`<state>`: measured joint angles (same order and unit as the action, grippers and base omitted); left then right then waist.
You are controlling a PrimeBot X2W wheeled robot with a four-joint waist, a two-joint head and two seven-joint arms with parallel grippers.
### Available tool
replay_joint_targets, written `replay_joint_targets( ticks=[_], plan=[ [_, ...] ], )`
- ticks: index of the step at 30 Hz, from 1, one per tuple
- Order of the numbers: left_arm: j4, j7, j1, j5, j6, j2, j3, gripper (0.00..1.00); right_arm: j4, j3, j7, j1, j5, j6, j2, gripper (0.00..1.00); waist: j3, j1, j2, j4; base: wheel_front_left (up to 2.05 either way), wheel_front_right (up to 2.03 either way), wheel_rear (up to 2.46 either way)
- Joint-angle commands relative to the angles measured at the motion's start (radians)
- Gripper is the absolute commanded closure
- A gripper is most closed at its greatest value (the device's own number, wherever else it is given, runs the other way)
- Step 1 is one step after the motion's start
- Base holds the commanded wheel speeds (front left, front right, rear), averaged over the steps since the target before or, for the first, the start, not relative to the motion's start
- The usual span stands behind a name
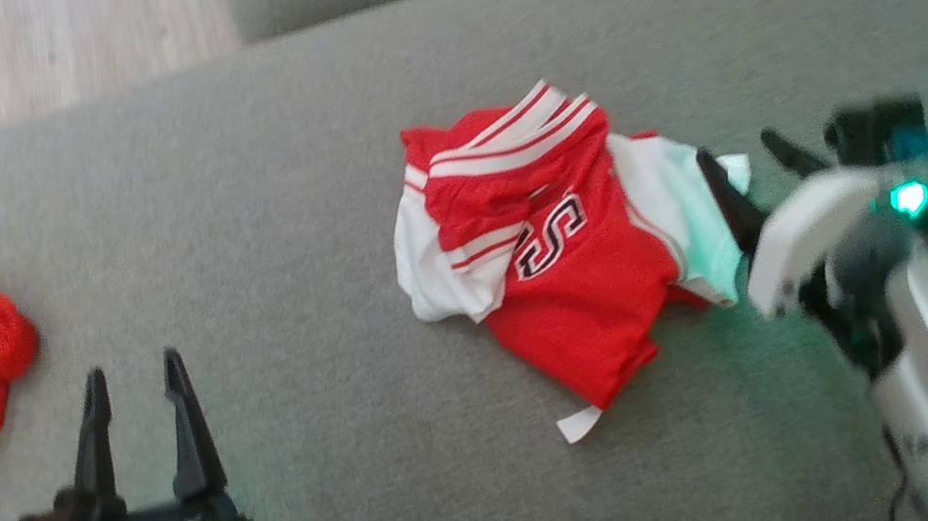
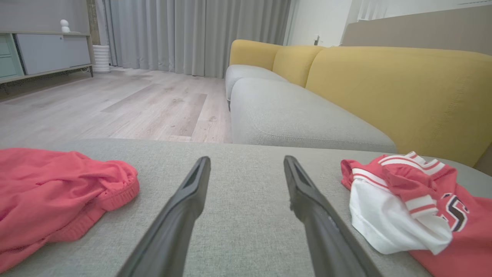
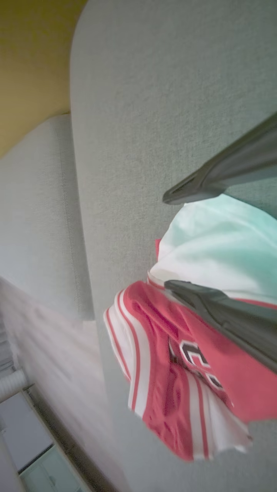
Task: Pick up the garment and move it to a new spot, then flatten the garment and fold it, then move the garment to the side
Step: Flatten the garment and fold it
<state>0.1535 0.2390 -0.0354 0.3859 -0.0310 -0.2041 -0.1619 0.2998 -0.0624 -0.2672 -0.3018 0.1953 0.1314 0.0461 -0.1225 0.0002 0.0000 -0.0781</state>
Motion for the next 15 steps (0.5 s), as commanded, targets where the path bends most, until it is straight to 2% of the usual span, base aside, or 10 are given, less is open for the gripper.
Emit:
replay_joint_targets(
  ticks=[1, 7, 15],
  plan=[
    [-0.036, 0.003, -0.060, -0.010, 0.003, -0.017, 0.029, 0.00, 0.020, -0.007, -0.046, -0.076, -0.016, -0.001, 0.013, 0.00, -0.060, -0.0002, 0.0000, 0.042, 0.00, 0.00, 0.00],
    [-0.018, 0.005, -0.128, -0.012, 0.019, -0.009, 0.008, 0.00, 0.231, 0.029, -0.111, -0.224, -0.067, -0.001, 0.045, 0.00, -0.129, -0.0002, 0.0000, 0.095, 0.00, 0.00, 0.00],
    [0.016, 0.013, -0.165, -0.009, 0.030, -0.002, 0.006, 0.00, 0.441, -0.019, -0.156, -0.288, -0.087, -0.001, 0.077, 0.00, -0.145, -0.0002, 0.0000, 0.115, 0.00, 0.00, 0.00]
  ],
)
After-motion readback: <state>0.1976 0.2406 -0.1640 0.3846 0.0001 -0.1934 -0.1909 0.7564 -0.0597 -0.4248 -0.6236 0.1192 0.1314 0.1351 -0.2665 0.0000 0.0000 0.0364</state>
